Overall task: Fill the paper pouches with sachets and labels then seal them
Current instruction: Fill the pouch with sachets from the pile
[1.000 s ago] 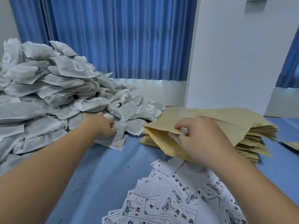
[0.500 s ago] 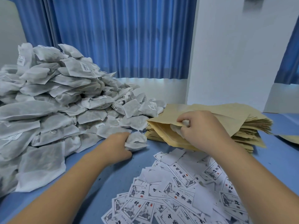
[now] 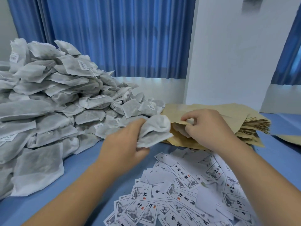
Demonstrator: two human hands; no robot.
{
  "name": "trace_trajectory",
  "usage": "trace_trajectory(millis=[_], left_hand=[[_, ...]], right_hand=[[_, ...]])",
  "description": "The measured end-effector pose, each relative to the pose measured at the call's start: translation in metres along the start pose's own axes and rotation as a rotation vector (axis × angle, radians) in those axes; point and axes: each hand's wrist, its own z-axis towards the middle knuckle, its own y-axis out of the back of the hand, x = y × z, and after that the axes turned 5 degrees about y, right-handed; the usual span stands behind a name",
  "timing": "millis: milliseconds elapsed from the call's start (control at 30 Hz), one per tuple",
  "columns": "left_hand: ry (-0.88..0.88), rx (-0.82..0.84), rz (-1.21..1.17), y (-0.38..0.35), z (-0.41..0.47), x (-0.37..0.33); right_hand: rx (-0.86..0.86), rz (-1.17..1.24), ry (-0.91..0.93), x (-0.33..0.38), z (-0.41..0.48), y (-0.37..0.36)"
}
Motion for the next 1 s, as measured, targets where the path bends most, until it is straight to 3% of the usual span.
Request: trace_trajectory(millis=[200, 400, 600, 800, 1000], left_hand=[[-0.135, -0.034, 0.097, -0.005, -0.005, -0.041], [-0.260, 0.048, 0.142, -0.004, -0.006, -0.043], [-0.143, 0.109, 0.161, -0.015, -0.004, -0.044], [0.064, -0.048, -0.272, -0.009, 0.005, -0.044], [-0.187, -0.211, 0.161, 0.003, 0.012, -0.044]], right_hand=[[-0.024, 0.079, 0.041, 0.006, 0.000, 0.006], [-0.054, 0.110, -0.027, 0.008, 0.003, 0.013], [0.000, 0.115, 0.074, 0.023, -0.003, 0.010], [-0.026, 0.116, 0.069, 0.027, -0.005, 0.007], [-0.018, 0.080, 0.087, 0.035, -0.006, 0.005]])
